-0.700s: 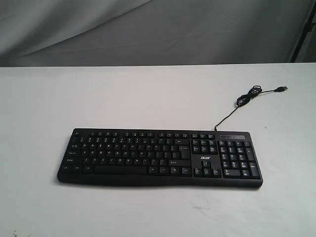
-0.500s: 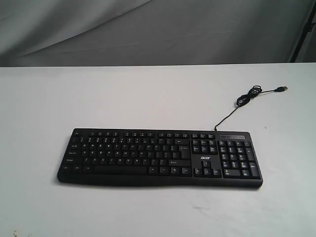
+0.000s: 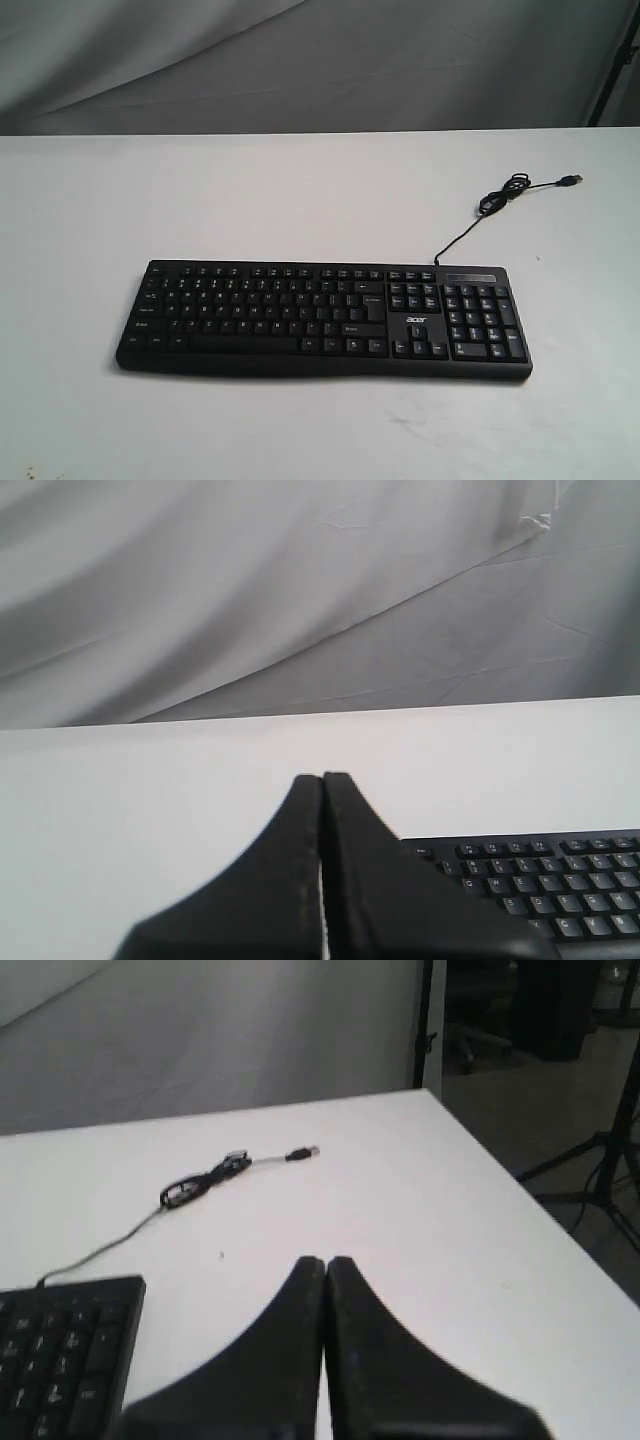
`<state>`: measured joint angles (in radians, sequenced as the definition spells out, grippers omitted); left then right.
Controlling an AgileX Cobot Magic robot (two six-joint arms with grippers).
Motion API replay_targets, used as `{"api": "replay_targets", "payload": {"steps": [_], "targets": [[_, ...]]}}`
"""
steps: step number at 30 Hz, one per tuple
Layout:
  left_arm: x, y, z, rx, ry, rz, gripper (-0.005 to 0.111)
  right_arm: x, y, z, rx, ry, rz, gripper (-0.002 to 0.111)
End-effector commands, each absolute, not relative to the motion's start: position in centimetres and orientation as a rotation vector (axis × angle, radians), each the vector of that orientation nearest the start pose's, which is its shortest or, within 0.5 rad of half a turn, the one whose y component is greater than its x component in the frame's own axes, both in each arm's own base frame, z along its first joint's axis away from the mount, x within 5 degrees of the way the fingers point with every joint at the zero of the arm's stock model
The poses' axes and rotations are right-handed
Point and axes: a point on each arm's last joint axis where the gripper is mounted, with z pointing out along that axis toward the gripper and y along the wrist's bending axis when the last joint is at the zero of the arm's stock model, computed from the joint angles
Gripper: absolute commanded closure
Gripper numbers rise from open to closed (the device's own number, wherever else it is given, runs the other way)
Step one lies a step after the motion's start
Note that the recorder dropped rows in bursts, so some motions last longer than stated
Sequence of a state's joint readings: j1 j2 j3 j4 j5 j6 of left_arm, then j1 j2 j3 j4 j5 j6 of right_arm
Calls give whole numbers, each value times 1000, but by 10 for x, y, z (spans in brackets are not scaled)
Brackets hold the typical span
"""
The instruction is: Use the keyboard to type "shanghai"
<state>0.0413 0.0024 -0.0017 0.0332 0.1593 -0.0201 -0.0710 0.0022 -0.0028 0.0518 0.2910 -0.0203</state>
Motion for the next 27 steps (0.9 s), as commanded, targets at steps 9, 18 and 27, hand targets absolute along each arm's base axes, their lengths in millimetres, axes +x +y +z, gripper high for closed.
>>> {"api": "replay_targets", "payload": {"steps": [9, 18, 27], "targets": [[56, 2, 199, -24, 1637, 39, 107, 53, -5, 230, 94, 1287, -20, 108], [56, 2, 199, -24, 1637, 39, 107, 39, 4, 274, 173, 998, 347, 108], [56, 2, 199, -24, 1637, 39, 107, 112, 26, 379, -106, 1279, 430, 108]]}}
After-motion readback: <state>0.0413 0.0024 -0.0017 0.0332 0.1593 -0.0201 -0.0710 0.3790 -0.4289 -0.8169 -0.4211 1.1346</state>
